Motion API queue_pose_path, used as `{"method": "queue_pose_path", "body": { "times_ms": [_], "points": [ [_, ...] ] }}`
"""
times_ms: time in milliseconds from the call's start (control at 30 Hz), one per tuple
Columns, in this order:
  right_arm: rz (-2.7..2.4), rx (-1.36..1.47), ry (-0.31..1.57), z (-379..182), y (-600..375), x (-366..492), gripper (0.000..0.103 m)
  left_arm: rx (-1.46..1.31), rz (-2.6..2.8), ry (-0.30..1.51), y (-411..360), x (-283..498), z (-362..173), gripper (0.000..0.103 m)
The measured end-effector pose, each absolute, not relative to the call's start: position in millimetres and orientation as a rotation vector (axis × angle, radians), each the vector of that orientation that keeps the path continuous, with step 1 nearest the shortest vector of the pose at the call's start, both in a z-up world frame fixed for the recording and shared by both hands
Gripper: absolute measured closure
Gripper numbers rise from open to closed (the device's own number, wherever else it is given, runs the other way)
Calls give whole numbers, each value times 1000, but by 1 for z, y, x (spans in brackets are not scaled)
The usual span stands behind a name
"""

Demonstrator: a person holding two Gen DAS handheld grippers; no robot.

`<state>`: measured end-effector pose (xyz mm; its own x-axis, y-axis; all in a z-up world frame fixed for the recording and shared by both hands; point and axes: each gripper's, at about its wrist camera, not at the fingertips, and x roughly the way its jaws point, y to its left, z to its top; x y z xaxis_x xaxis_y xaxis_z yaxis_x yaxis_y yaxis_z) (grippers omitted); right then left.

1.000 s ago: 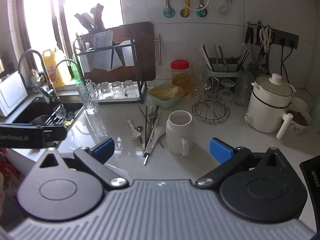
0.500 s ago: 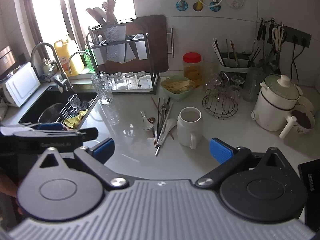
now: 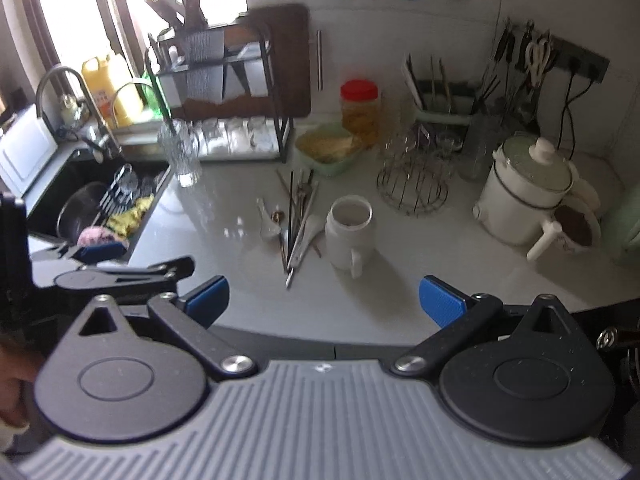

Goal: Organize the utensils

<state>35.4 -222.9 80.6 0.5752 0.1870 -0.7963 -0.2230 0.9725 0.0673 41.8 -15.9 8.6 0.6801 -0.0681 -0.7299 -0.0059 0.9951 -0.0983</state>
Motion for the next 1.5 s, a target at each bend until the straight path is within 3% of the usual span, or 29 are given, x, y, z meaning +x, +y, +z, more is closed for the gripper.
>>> {"method": "queue_pose_path", "body": {
  "times_ms": [433,633,900,1500],
  "points": [
    [226,-42,1064,66,-230,62,0,-147,21,837,0,46,4,3],
    [244,-77,1037,69,-224,65,0,-161,28,840,7,43,5,3],
    [194,-81,1116,29,-235,71,0,-185,25,839,11,42,4,3],
    [199,-79,974,14,-232,56,0,-208,41,834,15,26,3,3]
  ]
}}
